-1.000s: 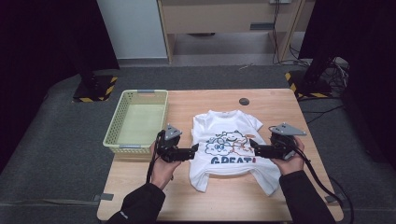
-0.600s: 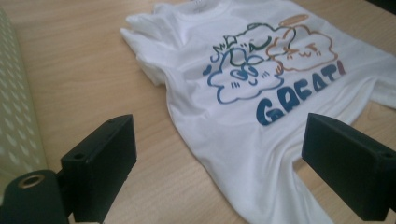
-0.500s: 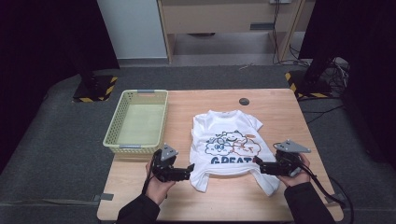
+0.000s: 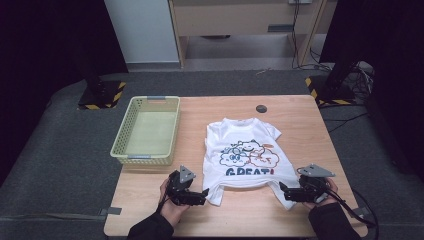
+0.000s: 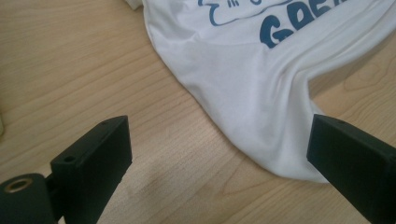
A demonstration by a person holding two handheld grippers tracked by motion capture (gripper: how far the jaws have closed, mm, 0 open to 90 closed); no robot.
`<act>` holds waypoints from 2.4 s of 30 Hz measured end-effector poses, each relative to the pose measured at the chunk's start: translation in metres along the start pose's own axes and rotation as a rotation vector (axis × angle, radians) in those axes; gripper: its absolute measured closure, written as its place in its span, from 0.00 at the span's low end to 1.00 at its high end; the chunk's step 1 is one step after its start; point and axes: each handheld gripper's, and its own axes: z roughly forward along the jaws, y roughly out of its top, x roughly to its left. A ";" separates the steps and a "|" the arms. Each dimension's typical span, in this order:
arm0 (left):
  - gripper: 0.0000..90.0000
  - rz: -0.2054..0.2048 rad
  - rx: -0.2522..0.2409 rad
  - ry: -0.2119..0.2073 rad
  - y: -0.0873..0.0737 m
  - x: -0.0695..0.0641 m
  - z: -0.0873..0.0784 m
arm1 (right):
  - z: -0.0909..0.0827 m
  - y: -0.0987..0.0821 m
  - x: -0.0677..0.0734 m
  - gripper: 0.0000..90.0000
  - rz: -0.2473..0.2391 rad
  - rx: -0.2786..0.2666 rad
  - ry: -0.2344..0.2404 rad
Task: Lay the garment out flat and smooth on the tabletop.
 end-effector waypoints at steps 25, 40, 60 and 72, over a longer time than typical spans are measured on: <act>0.05 0.050 0.090 0.007 -0.008 -0.001 0.024 | 0.025 -0.016 -0.008 0.03 -0.010 0.203 -0.066; 0.06 0.034 0.078 0.060 -0.007 0.016 0.023 | 0.026 -0.021 -0.022 0.00 -0.004 0.231 -0.072; 0.06 -0.042 -0.012 0.008 -0.002 0.009 0.009 | 0.019 -0.013 -0.014 0.01 -0.022 0.144 -0.015; 0.05 0.054 0.044 -0.006 -0.003 -0.010 0.023 | 0.026 -0.013 -0.005 0.01 -0.031 0.157 0.025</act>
